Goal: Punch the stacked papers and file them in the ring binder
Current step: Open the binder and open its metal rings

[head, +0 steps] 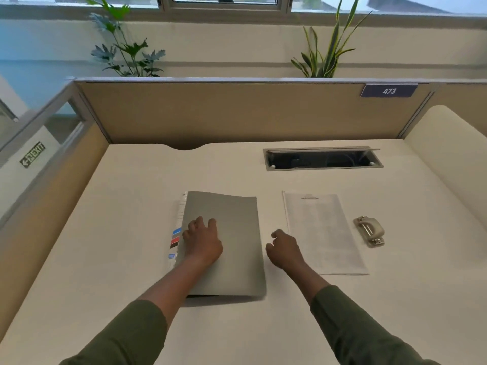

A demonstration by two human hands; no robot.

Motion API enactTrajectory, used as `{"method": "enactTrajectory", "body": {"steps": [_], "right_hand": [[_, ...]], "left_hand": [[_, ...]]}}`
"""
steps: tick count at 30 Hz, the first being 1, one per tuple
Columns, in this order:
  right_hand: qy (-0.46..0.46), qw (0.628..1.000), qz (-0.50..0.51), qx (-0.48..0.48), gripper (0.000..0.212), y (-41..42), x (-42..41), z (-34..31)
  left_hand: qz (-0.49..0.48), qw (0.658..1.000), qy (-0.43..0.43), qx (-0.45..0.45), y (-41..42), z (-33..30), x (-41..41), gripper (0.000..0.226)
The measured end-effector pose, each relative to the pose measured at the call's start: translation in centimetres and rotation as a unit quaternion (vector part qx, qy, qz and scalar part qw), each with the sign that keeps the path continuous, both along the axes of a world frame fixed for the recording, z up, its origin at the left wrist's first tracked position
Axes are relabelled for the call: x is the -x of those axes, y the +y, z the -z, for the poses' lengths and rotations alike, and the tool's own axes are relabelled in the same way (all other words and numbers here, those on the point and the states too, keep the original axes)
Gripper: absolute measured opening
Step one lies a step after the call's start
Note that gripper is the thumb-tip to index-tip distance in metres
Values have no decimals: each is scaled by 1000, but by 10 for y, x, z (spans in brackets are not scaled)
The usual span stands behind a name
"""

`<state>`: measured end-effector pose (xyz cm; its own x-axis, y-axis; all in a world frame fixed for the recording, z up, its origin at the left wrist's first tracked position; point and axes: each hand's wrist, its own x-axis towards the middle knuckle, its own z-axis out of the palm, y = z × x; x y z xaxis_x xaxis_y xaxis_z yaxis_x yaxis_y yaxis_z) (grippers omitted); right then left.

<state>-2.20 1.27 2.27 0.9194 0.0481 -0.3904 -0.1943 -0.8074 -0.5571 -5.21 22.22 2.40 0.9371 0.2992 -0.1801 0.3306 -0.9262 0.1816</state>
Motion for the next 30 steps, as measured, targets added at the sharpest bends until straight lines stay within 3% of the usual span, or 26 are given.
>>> {"method": "enactTrajectory", "body": {"steps": [3,6,9,12,15,19,24,30], "right_hand": [[38,999,13,10,39,28,7,5],[58,998,34,1,34,41,6,7],[69,997,43,-17,11,43,3,9],[83,992,80,-55,29,41,0,7],[75,991,94,-67,29,39,-6,0],[29,992,96,-73,14,23,-17,-13],[20,986,141,-92,33,-6,-34,-32],[35,976,147,-158,29,-35,-47,-54]], "left_hand": [[-73,996,56,9,24,3,11,60],[-156,982,76,78,43,7,15,73],[-205,967,54,143,51,10,15,70],[-246,951,22,183,52,8,12,60],[-282,931,-24,231,50,2,8,54],[-287,920,-51,262,33,-6,-1,56],[-256,912,-50,316,6,-15,-15,67],[-236,882,-26,407,-12,-23,-22,68]]}}
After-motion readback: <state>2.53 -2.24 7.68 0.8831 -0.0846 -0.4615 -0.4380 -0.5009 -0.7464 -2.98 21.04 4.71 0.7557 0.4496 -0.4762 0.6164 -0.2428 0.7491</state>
